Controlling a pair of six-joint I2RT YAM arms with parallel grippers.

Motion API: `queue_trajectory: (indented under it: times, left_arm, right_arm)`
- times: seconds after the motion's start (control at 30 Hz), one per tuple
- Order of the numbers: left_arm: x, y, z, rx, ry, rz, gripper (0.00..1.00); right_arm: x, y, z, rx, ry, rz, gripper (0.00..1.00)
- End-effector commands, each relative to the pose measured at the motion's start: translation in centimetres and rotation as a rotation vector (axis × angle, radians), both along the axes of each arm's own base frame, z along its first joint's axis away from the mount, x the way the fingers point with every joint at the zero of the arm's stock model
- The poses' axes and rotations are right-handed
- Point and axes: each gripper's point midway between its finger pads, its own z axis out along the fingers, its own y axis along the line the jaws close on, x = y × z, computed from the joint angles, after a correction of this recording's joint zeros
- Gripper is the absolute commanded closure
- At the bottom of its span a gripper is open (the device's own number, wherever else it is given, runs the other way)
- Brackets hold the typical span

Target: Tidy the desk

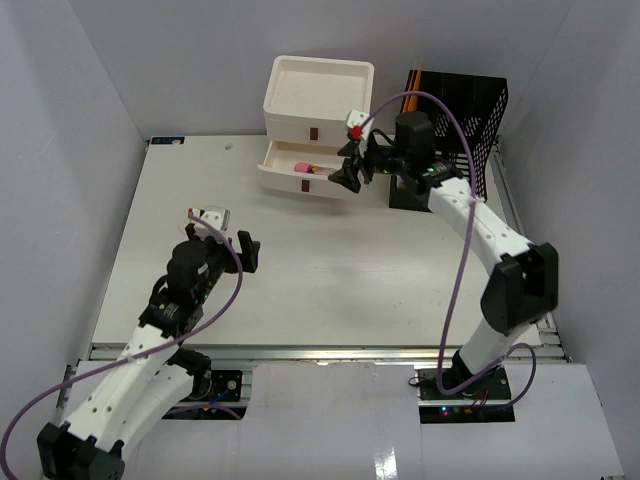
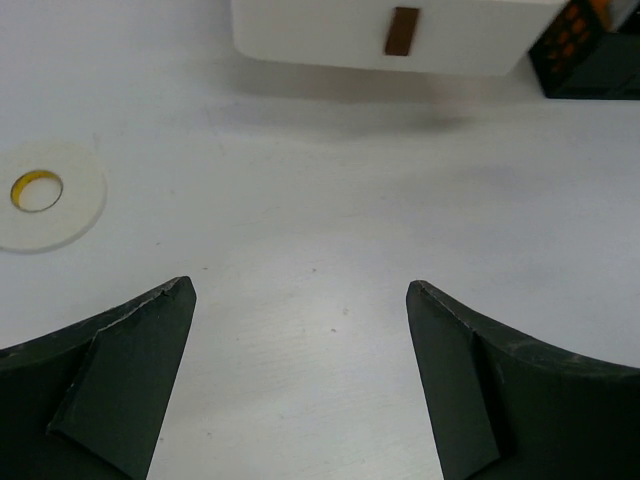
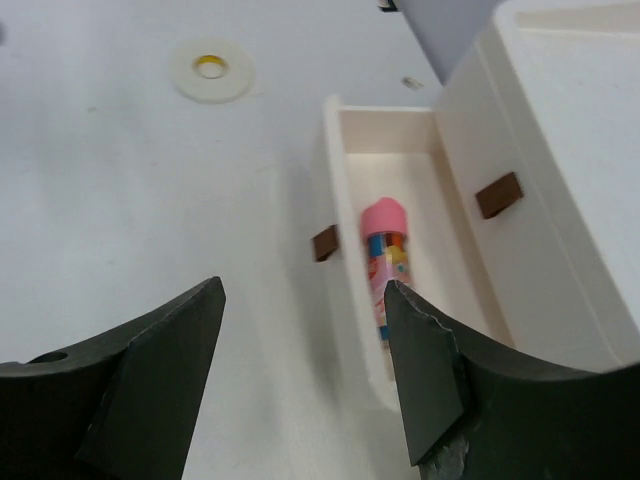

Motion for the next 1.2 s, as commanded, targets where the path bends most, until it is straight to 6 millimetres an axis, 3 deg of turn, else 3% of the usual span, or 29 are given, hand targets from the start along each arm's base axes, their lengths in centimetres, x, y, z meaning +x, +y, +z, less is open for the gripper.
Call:
queue_trajectory:
  times: [0.0, 0.03, 0.07, 0.1, 0.13, 0.2, 0.27, 0.37, 0.43, 0.5, 0.53, 0.6, 0.63, 0.7, 0.73, 0.77, 0.83, 0.87, 0.9, 1.03, 1.17]
  left_arm:
    - [3.2, 1.6, -1.7, -0.082, 0.16, 0.096, 0.03]
    - [3.8, 1.7, -2.0, -0.102, 0.185, 0.094, 0.03]
    - [4.6, 1.9, -2.4, -0.13, 0.221, 0.079, 0.03]
    - [5.0, 2.7, -3.2, -0.14, 0.249, 0.113, 0.03]
    - [5.7, 3.1, -3.2, -0.171, 0.268, 0.11, 0.03]
    - [6.5, 3.5, -3.5, -0.214, 0.305, 0.101, 0.03]
    - [6.9, 4.6, -3.7, -0.22, 0.321, 0.128, 0.03]
    - [6.9, 5.3, -3.7, -0.193, 0.305, 0.127, 0.03]
    - [5.8, 5.1, -4.1, -0.17, 0.279, 0.099, 0.03]
    - [4.8, 4.8, -4.4, -0.137, 0.246, 0.054, 0.03]
    - [3.9, 4.7, -4.8, -0.119, 0.228, 0.033, 0.02]
    - [3.1, 4.6, -4.3, -0.112, 0.178, 0.019, 0.02]
    - [2.7, 4.6, -3.8, -0.11, 0.149, 0.013, 0.02]
    - [2.5, 4.3, -2.4, -0.121, 0.098, -0.006, 0.02]
    - [2.5, 4.2, -2.1, -0.125, 0.084, -0.009, 0.02]
    - [2.4, 4.1, -2.1, -0.127, 0.082, -0.016, 0.02]
    - [2.4, 3.9, -1.8, -0.122, 0.081, -0.028, 0.02]
    - [2.4, 3.9, -1.7, -0.122, 0.08, -0.03, 0.02]
    - [2.3, 3.9, -1.8, -0.116, 0.078, -0.034, 0.02]
    - [2.1, 3.5, -1.2, -0.118, 0.057, -0.055, 0.02]
    - [1.8, 2.9, -0.8, -0.127, 0.041, -0.091, 0.02]
  right_arm:
    - [-9.6, -1.2, -1.6, 0.058, 0.129, 0.251, 0.26]
    - [-10.7, -2.0, -1.6, 0.058, 0.111, 0.258, 0.24]
    - [-11.6, -2.5, -3.4, 0.042, 0.124, 0.275, 0.22]
    - [-12.3, -2.7, -2.8, 0.049, 0.117, 0.29, 0.21]
    - [-14.1, -3.0, -4.5, 0.015, 0.143, 0.342, 0.21]
    - [-15.2, -2.6, -7.2, -0.108, 0.043, 0.46, 0.29]
    - [-14.2, -2.1, -9.4, -0.226, 0.029, 0.455, 0.42]
    - [-9.9, -1.2, -11.1, -0.326, -0.011, 0.351, 0.64]
    - [-6.2, 0.3, -11.4, -0.35, -0.047, 0.285, 0.77]
    - [-3.3, 1.0, -12.8, -0.389, -0.033, 0.204, 0.81]
    - [-1.3, 1.5, -11.7, -0.379, -0.06, 0.14, 0.82]
    - [1.7, 2.2, -12.3, -0.383, -0.072, 0.044, 0.83]
    - [3.0, 2.5, -12.5, -0.383, -0.079, -0.001, 0.83]
    - [6.2, 2.9, -11.2, -0.355, -0.131, -0.131, 0.82]
    - [7.8, 2.9, -11.1, -0.351, -0.155, -0.192, 0.83]
    - [8.0, 3.1, -12.1, -0.351, -0.13, -0.205, 0.83]
    - [11.5, 2.9, -11.7, -0.311, -0.169, -0.389, 0.83]
    - [12.3, 2.9, -11.6, -0.302, -0.185, -0.426, 0.83]
    - [13.6, 2.1, -11.1, -0.283, -0.209, -0.52, 0.78]
    - [15.9, 1.6, -10.0, -0.192, -0.255, -0.663, 0.65]
    - [16.9, 1.2, -10.0, -0.167, -0.287, -0.725, 0.47]
